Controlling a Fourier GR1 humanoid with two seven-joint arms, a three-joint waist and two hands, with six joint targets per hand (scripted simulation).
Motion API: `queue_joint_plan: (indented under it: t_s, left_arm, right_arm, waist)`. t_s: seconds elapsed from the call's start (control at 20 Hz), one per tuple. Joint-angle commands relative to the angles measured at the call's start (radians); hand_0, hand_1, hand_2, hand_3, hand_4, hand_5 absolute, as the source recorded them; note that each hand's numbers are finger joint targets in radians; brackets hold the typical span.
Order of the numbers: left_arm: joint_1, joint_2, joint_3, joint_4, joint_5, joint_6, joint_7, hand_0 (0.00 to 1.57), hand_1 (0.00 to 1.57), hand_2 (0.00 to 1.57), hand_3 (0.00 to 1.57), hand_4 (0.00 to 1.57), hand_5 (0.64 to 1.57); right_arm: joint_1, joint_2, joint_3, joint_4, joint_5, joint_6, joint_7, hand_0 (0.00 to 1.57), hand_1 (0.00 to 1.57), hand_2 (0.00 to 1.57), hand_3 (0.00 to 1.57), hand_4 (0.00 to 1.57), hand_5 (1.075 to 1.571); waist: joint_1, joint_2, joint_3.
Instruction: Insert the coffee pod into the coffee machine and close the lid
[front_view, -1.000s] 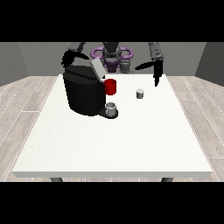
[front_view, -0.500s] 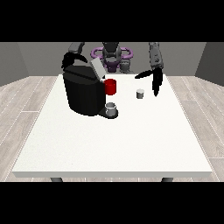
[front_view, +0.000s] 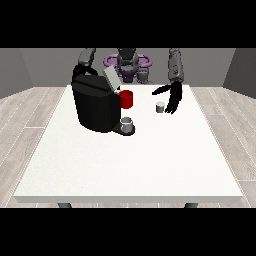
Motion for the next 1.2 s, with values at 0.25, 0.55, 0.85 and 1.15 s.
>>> queue_joint_plan:
  t_s: [0.25, 0.55, 0.85, 1.15]
  left_arm:
    - [-0.053, 0.070, -0.034, 0.120, -0.125, 0.020, -0.013, 0.58, 0.58, 0.72, 0.47, 0.00, 1.571]
    - [-0.046, 0.042, -0.058, 0.184, -0.197, 0.083, -0.070, 0.65, 0.65, 0.79, 0.53, 0.00, 1.571]
    - [-0.107, 0.017, -0.025, 0.236, -0.233, 0.203, -0.093, 0.77, 0.77, 0.92, 0.69, 0.35, 1.571]
    - [-0.106, 0.027, -0.060, 0.265, -0.311, 0.262, -0.140, 0.99, 0.99, 1.09, 0.87, 0.29, 1.571]
  right_arm:
    - [0.008, 0.030, 0.049, 0.039, 0.031, -0.037, -0.034, 0.00, 0.00, 0.00, 0.00, 0.43, 1.571]
    - [0.030, 0.030, 0.063, 0.010, 0.020, -0.033, 0.010, 0.00, 0.00, 0.00, 0.00, 0.45, 1.571]
    - [-0.036, -0.004, 0.019, 0.008, 0.005, -0.006, 0.064, 0.00, 0.00, 0.00, 0.00, 0.49, 1.571]
    - [-0.080, 0.008, -0.023, 0.048, -0.027, -0.018, -0.002, 0.00, 0.00, 0.00, 0.00, 0.49, 1.571]
  waist:
    - [-0.022, 0.021, -0.0001]
    - [-0.038, -0.020, -0.0003]
    - [-0.048, 0.007, -0.0003]
    - [-0.031, 0.041, -0.0002]
